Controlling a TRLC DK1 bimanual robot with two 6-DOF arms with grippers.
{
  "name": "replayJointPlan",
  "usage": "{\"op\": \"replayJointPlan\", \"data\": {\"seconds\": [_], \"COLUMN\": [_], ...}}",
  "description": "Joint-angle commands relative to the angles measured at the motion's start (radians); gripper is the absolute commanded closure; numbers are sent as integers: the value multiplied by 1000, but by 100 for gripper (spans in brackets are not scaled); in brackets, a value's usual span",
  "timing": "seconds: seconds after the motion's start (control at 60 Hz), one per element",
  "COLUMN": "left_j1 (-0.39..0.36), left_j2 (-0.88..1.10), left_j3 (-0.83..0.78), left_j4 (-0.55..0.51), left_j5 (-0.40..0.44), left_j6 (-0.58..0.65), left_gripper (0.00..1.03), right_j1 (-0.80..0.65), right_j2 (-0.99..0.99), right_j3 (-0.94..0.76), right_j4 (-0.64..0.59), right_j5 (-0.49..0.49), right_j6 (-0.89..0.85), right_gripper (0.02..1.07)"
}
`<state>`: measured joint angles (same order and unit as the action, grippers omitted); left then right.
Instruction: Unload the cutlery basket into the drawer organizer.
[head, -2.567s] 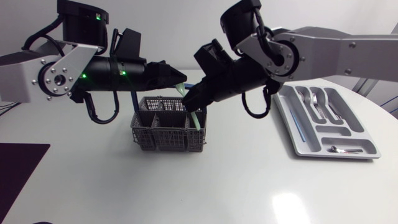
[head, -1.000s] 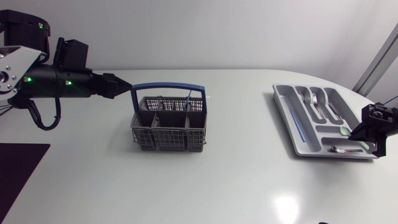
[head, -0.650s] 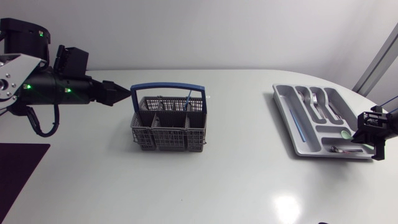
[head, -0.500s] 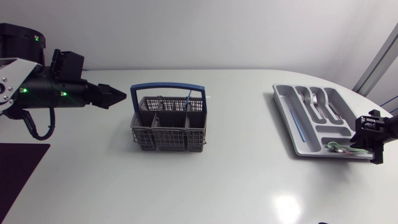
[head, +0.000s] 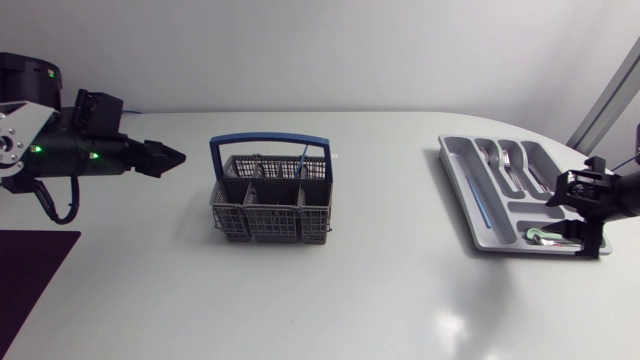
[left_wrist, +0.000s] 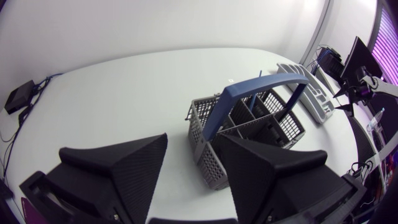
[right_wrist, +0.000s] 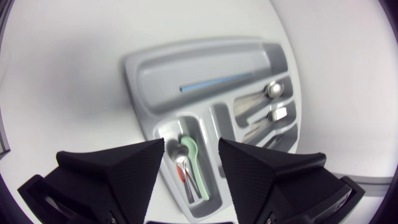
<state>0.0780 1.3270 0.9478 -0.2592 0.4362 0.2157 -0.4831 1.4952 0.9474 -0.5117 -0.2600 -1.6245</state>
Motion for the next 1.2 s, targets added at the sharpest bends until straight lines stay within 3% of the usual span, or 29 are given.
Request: {"op": "replayJointPlan", "data": {"seconds": [0.0, 0.183, 0.467, 0.7, 0.933, 1.117, 1.183], "left_j1": [11, 11, -69, -176, -241, -167, -130], "left_j2": [77, 199, 328, 304, 224, 166, 215], "left_j3": [-12, 29, 82, 29, -40, -3, 52], "left_j4": [12, 21, 26, 9, -31, -26, -15], "left_j5": [3, -2, -22, -27, -27, -30, -28], "left_j6": [36, 54, 76, 111, 137, 157, 142], "left_gripper": [44, 44, 44, 44, 44, 44, 44], "right_j1": [110, 434, 816, 945, 966, 968, 983], "right_j2": [-133, -296, -190, 20, 76, 68, 69], "right_j3": [-108, -183, -137, -47, -22, -47, -52], "right_j4": [-7, -10, 114, 194, 223, 223, 223], "right_j5": [-7, -5, 8, 7, 4, -18, -28], "right_j6": [106, 413, 828, 986, 1016, 1011, 1008], "right_gripper": [37, 37, 37, 37, 37, 39, 49]}}
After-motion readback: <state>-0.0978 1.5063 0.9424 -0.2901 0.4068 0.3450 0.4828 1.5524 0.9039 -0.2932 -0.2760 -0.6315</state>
